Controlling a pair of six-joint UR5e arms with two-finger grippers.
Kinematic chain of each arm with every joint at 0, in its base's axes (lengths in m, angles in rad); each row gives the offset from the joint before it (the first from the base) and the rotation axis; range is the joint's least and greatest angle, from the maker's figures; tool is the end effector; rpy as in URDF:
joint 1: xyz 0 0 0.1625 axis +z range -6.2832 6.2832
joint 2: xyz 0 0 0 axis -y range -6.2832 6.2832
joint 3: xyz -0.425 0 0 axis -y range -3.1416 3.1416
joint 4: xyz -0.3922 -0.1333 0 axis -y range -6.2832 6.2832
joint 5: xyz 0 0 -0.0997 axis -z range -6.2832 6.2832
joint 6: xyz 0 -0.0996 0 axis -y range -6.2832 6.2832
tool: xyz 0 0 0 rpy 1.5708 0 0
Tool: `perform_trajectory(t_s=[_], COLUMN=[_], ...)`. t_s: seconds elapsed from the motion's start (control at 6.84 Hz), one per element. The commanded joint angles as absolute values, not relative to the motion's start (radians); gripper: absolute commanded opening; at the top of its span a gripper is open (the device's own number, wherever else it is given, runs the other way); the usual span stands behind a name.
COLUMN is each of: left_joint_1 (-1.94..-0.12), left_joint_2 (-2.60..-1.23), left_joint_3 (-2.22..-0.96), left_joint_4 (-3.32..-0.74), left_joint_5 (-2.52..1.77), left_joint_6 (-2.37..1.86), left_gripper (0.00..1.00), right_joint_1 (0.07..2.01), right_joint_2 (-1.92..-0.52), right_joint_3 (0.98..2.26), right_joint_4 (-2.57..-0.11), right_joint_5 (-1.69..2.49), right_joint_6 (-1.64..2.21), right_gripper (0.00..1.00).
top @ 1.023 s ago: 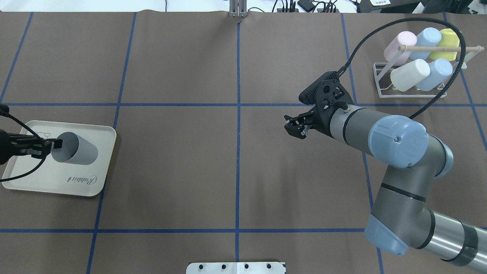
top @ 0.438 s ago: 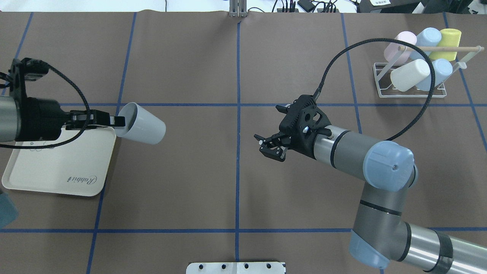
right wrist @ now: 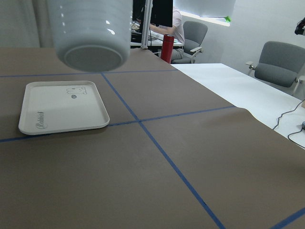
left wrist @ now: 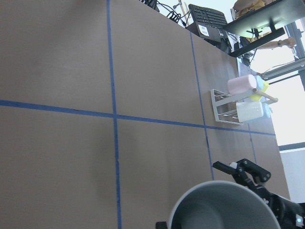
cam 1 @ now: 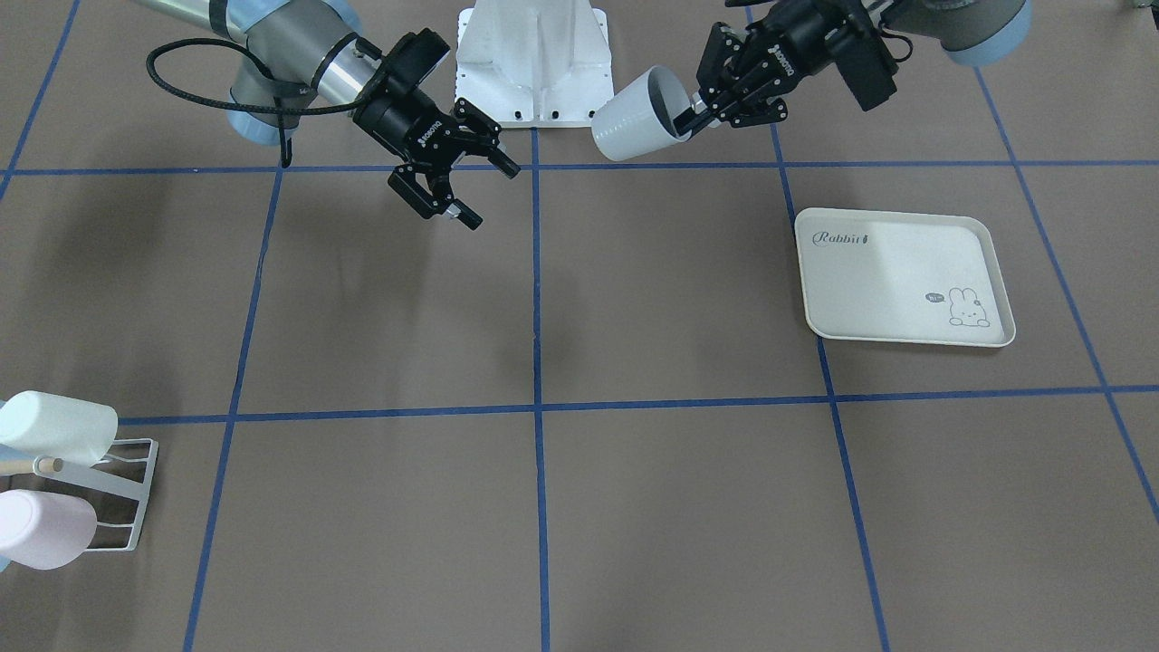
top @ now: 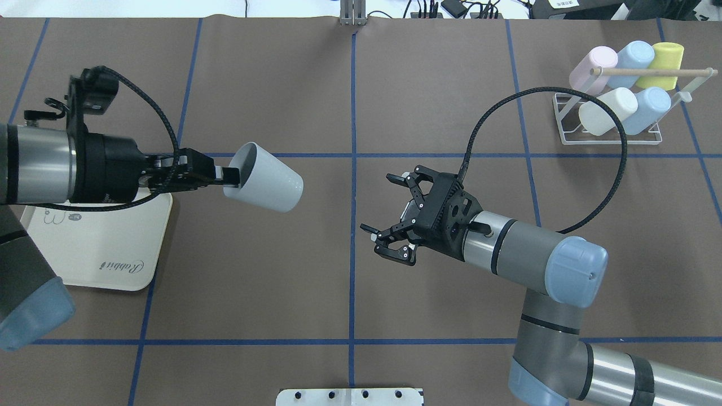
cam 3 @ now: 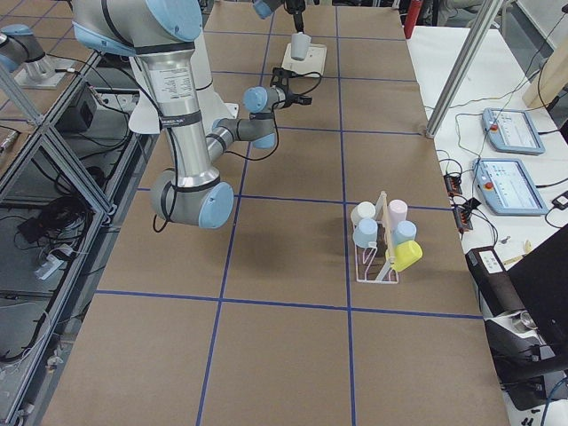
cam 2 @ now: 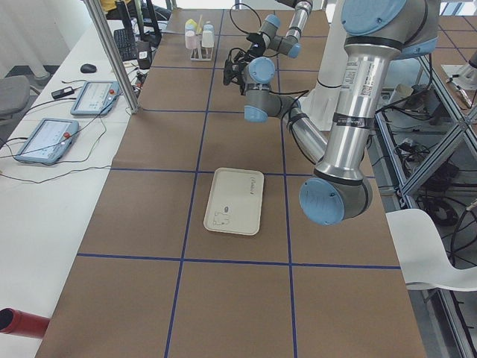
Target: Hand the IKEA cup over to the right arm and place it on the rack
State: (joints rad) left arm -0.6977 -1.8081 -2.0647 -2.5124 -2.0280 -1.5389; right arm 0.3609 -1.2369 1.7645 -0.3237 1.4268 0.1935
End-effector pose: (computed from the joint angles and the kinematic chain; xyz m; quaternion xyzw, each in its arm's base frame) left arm 0.3032 -0.3708 0.2054 0.1160 0.7295 -0.0543 0.6718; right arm -0.4667 -0.3339 0.2490 0.6200 -0.4645 -0.2577 0.5774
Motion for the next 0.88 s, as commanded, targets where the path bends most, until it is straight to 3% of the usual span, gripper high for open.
perform_trajectory(t_s=[0.0,0.73], left_joint_1=[-0.635,-0.603], left_joint_2=[-1.85,-1.917], left_joint_3=[-2.042,-1.979], left_joint_4=[-2.511,-2.511], left_joint_5=[-1.984,-1.968], left_joint_6=[-1.574,-1.574], left_gripper=[0.0,0.0], right_joint_1=[0.35,0.334], right_joint_2=[-1.218,-1.186], right_joint_3=[1.763,1.769], right_joint_4=[-0.301,-0.298], right_joint_5=[1.425,1.424], right_joint_6=[0.181,0.095], right_gripper=[0.99,0.99])
